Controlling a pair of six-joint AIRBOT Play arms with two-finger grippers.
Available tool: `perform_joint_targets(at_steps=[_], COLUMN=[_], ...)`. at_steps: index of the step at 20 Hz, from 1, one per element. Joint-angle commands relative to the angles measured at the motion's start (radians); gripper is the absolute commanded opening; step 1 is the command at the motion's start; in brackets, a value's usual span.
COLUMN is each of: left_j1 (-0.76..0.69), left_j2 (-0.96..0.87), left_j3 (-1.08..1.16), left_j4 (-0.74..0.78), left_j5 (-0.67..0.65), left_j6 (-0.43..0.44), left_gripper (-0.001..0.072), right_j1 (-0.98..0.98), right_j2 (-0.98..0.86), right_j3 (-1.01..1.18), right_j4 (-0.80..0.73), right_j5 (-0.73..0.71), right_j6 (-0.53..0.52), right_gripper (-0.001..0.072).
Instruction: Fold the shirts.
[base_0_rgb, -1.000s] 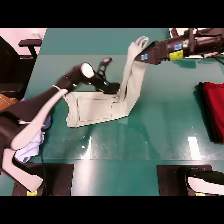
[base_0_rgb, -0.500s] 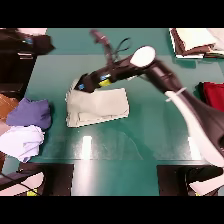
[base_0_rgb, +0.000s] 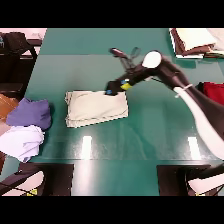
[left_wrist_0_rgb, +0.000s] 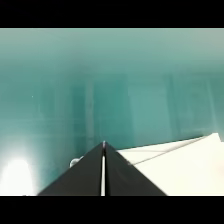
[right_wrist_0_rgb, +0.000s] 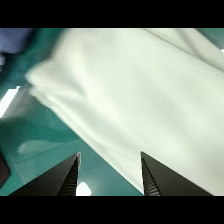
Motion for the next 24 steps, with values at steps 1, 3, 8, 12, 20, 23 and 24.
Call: perform_joint_targets(at_steps=[1, 3, 8, 12, 20, 23, 24], left_j1=[0.003, 0.003, 0.003, 0.003, -0.071, -0.195, -0.233], left_j2=[0.004, 0.004, 0.004, 0.004, 0.004, 0.004, 0.004], left_j3=[0.001, 0.001, 0.001, 0.001, 0.001, 0.001, 0.001], left_j4=[-0.021, -0.037, -0.042, -0.052, -0.074, -0.073, -0.074], left_j5=[-0.012, -0.005, 0.012, 0.009, -0.018, -0.007, 0.0], left_j6=[0.003, 0.003, 0.003, 0.003, 0.006, 0.022, 0.024], left_gripper=[0.0023, 0.0023, 0.0023, 0.0023, 0.0022, 0.0022, 0.0022], right_j1=[-0.181, -0.251, -0.246, -0.146, -0.057, -0.161, -0.214], right_j2=[0.108, 0.127, 0.038, -0.123, -0.254, -0.161, -0.113], right_j3=[-0.264, -0.37, -0.423, -0.295, -0.073, -0.072, -0.072], right_j4=[-0.023, 0.007, 0.23, 0.292, 0.28, 0.264, 0.224], right_j5=[-0.021, -0.061, -0.126, -0.124, -0.104, -0.105, -0.103], right_j6=[0.061, 0.082, 0.005, 0.002, 0.002, 0.002, 0.004], right_gripper=[0.059, 0.0665, 0.0572, 0.0573, 0.0016, 0.0016, 0.0016])
